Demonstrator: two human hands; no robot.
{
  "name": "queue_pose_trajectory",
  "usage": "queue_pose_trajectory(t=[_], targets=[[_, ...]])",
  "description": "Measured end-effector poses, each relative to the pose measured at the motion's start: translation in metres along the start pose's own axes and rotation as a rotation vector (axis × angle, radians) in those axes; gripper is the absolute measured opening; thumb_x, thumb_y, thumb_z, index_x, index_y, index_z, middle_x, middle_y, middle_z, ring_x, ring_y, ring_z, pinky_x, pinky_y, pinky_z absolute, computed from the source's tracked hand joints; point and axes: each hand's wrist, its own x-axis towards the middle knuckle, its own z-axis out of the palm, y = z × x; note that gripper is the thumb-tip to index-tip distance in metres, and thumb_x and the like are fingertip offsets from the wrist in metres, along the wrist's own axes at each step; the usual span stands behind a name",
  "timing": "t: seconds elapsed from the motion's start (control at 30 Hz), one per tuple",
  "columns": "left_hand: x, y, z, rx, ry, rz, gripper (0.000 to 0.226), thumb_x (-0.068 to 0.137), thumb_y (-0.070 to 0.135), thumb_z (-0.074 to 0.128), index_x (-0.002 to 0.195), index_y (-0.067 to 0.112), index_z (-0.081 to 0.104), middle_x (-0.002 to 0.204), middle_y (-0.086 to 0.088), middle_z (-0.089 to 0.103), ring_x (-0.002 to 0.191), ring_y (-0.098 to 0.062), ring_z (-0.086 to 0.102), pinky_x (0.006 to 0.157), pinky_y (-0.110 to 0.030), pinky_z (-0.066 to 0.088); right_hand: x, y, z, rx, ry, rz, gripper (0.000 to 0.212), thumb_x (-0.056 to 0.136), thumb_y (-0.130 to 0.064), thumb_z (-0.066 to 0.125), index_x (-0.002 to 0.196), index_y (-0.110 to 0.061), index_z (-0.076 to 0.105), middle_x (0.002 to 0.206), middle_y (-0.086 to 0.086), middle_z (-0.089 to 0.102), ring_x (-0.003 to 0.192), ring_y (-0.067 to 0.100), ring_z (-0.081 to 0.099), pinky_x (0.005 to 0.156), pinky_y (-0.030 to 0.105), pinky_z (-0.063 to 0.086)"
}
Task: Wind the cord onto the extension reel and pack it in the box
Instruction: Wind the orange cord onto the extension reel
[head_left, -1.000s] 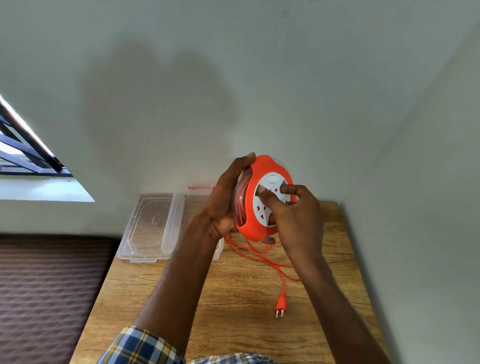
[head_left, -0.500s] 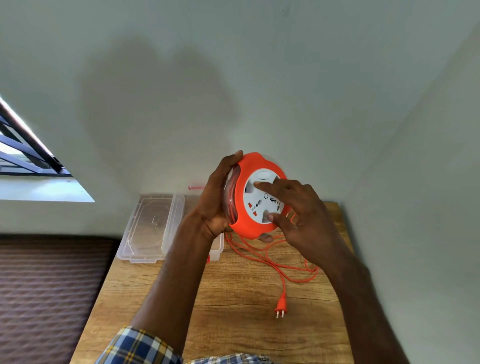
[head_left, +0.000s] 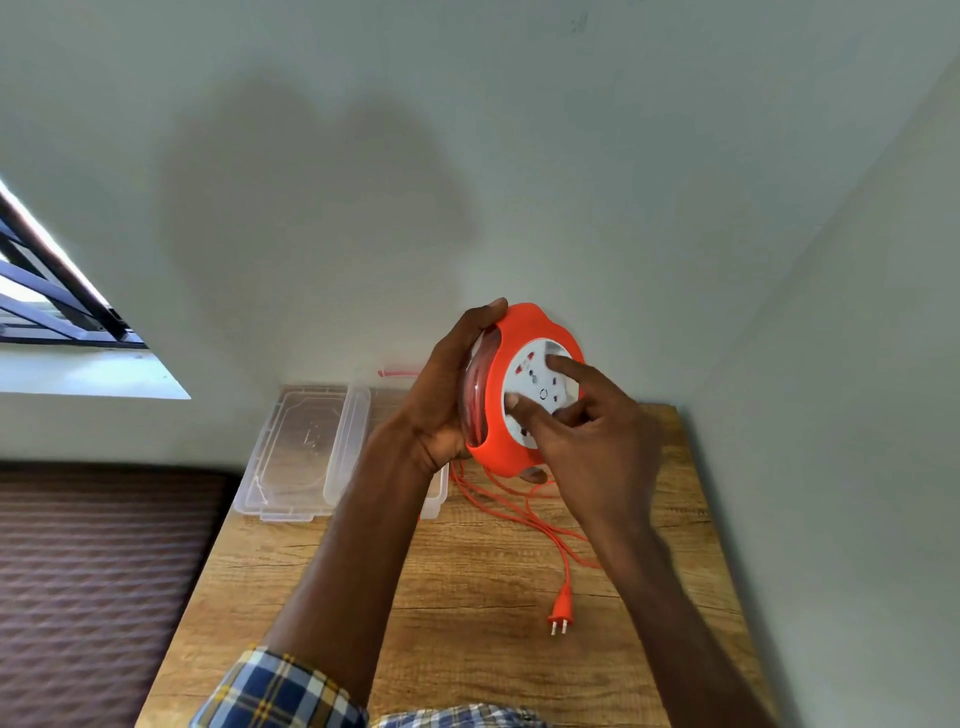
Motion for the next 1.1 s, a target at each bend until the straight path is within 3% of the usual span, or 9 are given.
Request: queue_pose_trajectory(t=[0.1,0.23,0.37,0.53,0.63,0.77,0.93,1.0,1.1], targets=[[0.000,-0.005,0.000,0.018,0.040,-0.004,0.062,0.093,0.061,0.061,0.130,0.012,0.072,0.121,-0.017,0.074,0.105,-0.034,0.072,0.095,-0.048,0.059,0.000,-0.005,0.010,-0.084,0.054,0.126,0.068,0.073,-0.081,0.063,0.122,-0.035,0.065,0.092,-0.008,0.078,0.075,0.007,0.072,0.057,0.020,0.051],[-0.001,-0.007,-0.003,0.006,0.053,-0.005,0.066,0.096,0.064,0.056,0.135,0.012,0.069,0.126,-0.017,0.072,0.109,-0.035,0.070,0.099,-0.050,0.056,0.003,-0.001,0.004,-0.245,0.039,-0.109,0.061,0.089,-0.074,0.057,0.124,-0.024,0.067,0.099,-0.004,0.075,0.085,0.016,0.072,0.065,0.026,0.054],[-0.002,-0.004,-0.007,0.002,0.032,-0.016,0.067,0.097,0.066,0.055,0.138,0.014,0.066,0.131,-0.016,0.069,0.113,-0.035,0.067,0.102,-0.051,0.053,0.015,0.017,-0.013,-0.100,-0.118,-0.203,0.047,0.087,-0.050,0.076,0.127,-0.028,0.063,0.112,-0.008,0.065,0.097,0.013,0.060,0.071,0.022,0.048],[-0.002,-0.004,-0.011,-0.006,0.036,-0.026,0.063,0.094,0.067,0.059,0.128,0.017,0.074,0.125,-0.014,0.072,0.107,-0.032,0.070,0.097,-0.049,0.056,0.015,0.027,-0.017,-0.173,-0.254,-0.443,0.055,0.090,-0.018,0.078,0.136,-0.041,0.061,0.135,-0.003,0.057,0.118,0.016,0.049,0.083,0.026,0.050],[-0.002,-0.005,-0.014,-0.004,0.046,-0.037,0.067,0.093,0.069,0.060,0.133,0.017,0.072,0.127,-0.014,0.071,0.108,-0.032,0.070,0.099,-0.050,0.055,0.017,0.025,-0.017,-0.236,-0.294,-0.476,0.065,0.087,-0.001,0.076,0.135,-0.043,0.064,0.140,-0.002,0.057,0.120,0.019,0.049,0.086,0.031,0.052],[-0.004,-0.003,-0.017,0.016,0.058,-0.060,0.063,0.091,0.071,0.060,0.123,0.020,0.079,0.121,-0.012,0.075,0.103,-0.030,0.074,0.092,-0.048,0.060,0.016,0.025,-0.016,-0.316,-0.304,-0.493,0.064,0.089,-0.015,0.078,0.141,-0.046,0.057,0.143,-0.003,0.059,0.124,0.022,0.050,0.090,0.039,0.053],[-0.005,-0.003,-0.013,0.031,0.066,-0.058,0.064,0.093,0.070,0.057,0.128,0.019,0.076,0.123,-0.013,0.074,0.105,-0.031,0.073,0.091,-0.049,0.059,0.011,0.022,-0.009,-0.291,-0.183,-0.449,0.059,0.082,-0.023,0.083,0.134,-0.045,0.063,0.127,-0.003,0.068,0.111,0.021,0.057,0.078,0.038,0.059],[-0.005,-0.002,-0.010,0.052,0.074,-0.037,0.065,0.096,0.067,0.057,0.134,0.016,0.071,0.126,-0.016,0.072,0.108,-0.034,0.071,0.095,-0.050,0.058,0.008,0.021,-0.009,-0.232,-0.150,-0.359,0.059,0.079,-0.037,0.083,0.133,-0.048,0.062,0.115,-0.011,0.072,0.101,0.013,0.062,0.072,0.029,0.057],[-0.003,-0.003,-0.002,0.083,0.063,-0.033,0.064,0.099,0.063,0.055,0.132,0.011,0.071,0.124,-0.019,0.072,0.110,-0.037,0.069,0.103,-0.054,0.053,0.000,0.010,0.002,0.008,-0.045,-0.044,0.062,0.072,-0.067,0.075,0.128,-0.043,0.064,0.094,-0.015,0.075,0.079,0.000,0.069,0.060,0.019,0.053]])
